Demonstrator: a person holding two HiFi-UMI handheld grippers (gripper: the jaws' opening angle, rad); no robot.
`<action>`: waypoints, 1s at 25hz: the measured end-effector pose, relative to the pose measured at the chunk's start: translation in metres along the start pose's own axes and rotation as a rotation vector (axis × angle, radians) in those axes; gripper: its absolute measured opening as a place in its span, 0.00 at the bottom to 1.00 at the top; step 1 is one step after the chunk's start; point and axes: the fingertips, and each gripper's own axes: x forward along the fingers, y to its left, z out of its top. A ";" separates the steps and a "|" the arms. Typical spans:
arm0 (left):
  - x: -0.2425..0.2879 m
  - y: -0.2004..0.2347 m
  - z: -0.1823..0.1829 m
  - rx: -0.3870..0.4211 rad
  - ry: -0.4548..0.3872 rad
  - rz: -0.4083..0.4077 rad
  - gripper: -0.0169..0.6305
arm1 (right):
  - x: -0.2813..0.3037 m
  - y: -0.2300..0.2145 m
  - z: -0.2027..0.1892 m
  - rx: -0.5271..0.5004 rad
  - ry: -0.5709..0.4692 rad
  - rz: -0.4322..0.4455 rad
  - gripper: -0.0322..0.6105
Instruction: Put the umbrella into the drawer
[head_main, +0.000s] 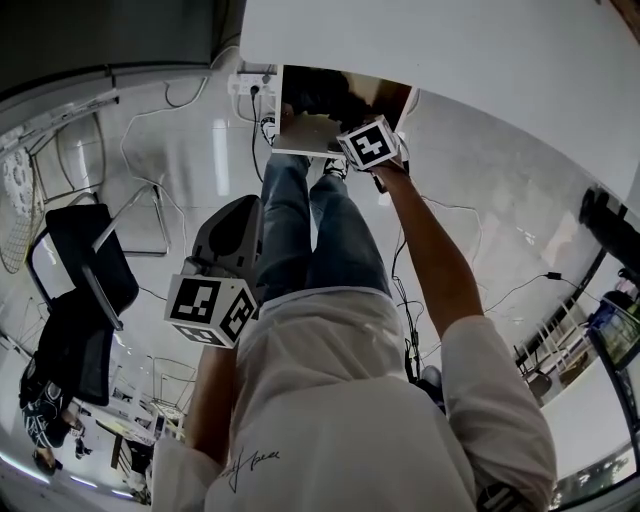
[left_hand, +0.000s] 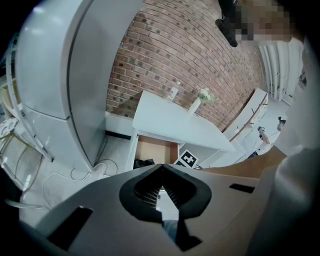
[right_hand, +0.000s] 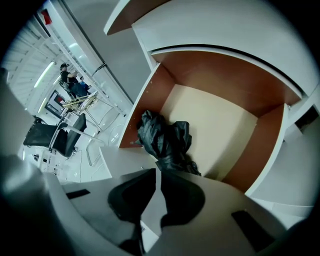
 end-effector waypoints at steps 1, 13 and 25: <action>0.000 -0.002 -0.001 0.001 0.004 0.000 0.05 | -0.003 0.001 -0.001 0.004 -0.008 0.003 0.11; -0.002 -0.018 -0.007 -0.012 0.012 -0.006 0.05 | -0.035 0.003 -0.004 0.034 -0.031 0.007 0.11; -0.004 -0.031 -0.005 -0.003 0.002 -0.014 0.05 | -0.067 0.008 -0.015 0.037 -0.031 0.014 0.11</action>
